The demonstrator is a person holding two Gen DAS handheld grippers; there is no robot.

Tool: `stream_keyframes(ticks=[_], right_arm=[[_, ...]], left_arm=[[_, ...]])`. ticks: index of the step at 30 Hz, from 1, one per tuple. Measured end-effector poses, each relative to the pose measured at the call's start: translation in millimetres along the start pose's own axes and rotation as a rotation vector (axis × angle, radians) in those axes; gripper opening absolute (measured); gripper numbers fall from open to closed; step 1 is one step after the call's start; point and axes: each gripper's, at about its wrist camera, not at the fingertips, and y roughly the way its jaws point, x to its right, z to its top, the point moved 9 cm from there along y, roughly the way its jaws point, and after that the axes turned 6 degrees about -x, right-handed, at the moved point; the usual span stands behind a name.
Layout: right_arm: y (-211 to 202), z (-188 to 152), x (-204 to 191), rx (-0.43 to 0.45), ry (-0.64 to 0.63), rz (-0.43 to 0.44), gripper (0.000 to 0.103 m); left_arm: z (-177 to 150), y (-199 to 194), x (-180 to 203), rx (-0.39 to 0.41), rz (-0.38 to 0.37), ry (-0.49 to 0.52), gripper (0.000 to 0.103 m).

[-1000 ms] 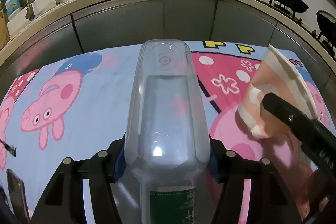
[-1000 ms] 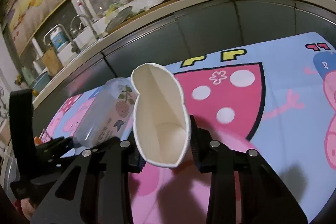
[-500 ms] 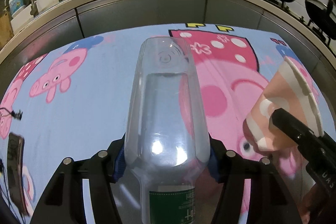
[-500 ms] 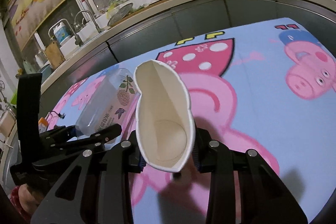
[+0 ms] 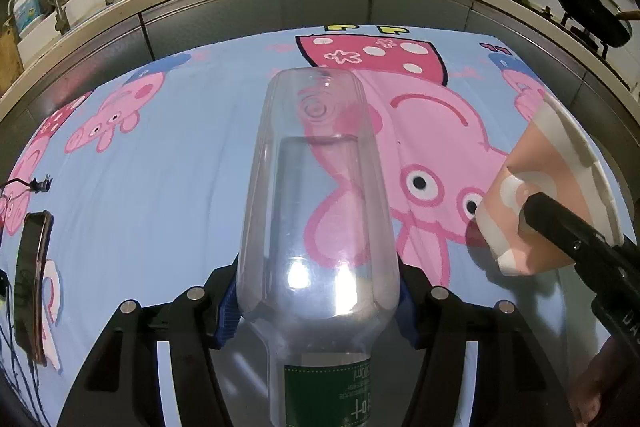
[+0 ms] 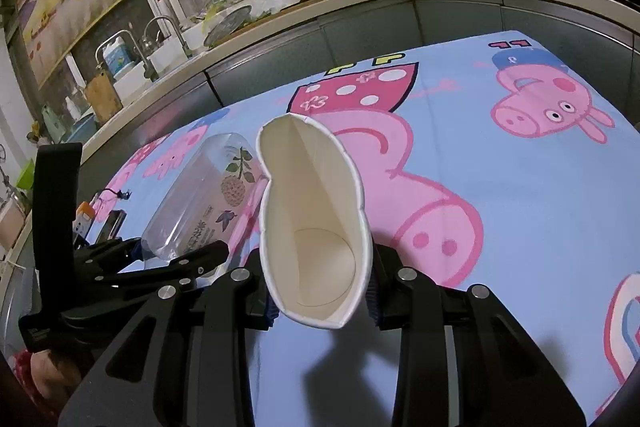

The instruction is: Collect trash

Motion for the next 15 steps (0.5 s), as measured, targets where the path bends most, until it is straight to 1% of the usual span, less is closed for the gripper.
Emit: stream_keyframes(ticks=[6, 15], right_arm=[[-8.7, -11.7, -1.6, -0.006, -0.011, -0.001, 0.032], [-18.4, -24.7, 1.7, -0.01, -0.005, -0.009, 0.032]], left_arm=[[-9.8, -4.4, 4.4, 0.0, 0.003, 0.015, 0.062], [-14.9, -6.1, 9.0, 0.003, 0.005, 0.032, 0.062]])
